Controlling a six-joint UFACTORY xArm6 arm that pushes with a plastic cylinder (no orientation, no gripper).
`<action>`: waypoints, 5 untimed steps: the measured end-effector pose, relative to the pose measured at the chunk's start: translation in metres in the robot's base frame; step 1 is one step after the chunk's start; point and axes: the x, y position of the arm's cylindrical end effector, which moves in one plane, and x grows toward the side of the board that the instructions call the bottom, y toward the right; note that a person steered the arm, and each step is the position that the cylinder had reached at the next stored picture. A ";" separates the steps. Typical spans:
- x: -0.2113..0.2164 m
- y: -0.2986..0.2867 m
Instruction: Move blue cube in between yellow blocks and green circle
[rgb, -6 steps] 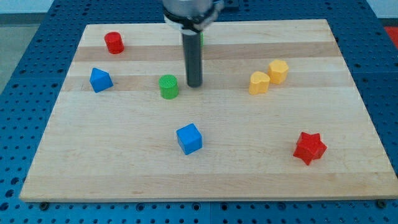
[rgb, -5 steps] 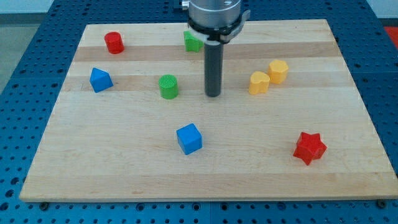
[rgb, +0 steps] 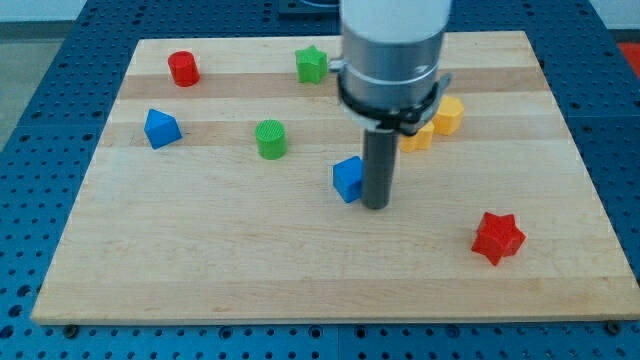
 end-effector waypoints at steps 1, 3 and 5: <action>-0.029 -0.048; -0.020 -0.106; -0.088 -0.034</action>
